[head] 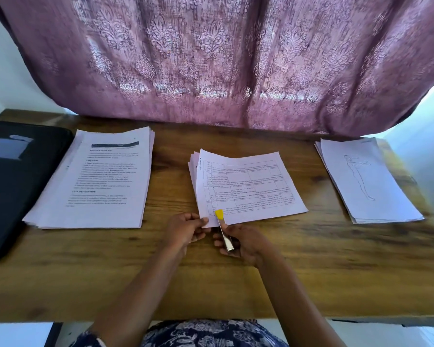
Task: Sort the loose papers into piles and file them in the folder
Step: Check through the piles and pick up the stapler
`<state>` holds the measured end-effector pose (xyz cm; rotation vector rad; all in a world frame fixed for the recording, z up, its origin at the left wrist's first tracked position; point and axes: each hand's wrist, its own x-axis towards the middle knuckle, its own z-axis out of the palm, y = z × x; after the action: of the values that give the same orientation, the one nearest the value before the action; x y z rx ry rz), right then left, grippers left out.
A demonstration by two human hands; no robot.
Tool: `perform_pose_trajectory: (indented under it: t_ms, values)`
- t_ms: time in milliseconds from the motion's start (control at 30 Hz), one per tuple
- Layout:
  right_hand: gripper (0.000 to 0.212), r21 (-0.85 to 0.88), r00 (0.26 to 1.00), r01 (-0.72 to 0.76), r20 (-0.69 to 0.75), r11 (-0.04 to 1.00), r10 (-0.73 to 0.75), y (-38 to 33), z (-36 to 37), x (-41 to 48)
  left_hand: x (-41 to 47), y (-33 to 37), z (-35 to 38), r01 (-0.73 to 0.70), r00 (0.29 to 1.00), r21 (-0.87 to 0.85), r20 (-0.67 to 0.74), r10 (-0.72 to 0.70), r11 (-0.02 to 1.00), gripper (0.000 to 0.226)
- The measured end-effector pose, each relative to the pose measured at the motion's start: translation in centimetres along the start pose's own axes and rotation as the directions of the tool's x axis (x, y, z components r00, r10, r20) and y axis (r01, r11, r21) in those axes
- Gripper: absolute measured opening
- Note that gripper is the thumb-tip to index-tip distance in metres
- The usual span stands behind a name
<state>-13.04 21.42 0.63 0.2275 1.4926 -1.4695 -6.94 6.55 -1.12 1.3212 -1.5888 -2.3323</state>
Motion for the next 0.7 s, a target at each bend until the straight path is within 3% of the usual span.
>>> perform_pose_trajectory:
  t_ms: [233,700]
  values:
    - [0.013,-0.003,0.998,-0.02,0.061,1.0,0.02,-0.49,0.1,-0.05,0.04,-0.13,-0.04,-0.015,1.0,-0.003,-0.002,0.015,1.0,0.01]
    - [0.014,-0.038,0.999,0.036,-0.008,0.999,-0.037,-0.23,0.52,-0.03,0.08,-0.07,-0.35,-0.033,0.999,0.035,0.008,0.033,0.999,0.009]
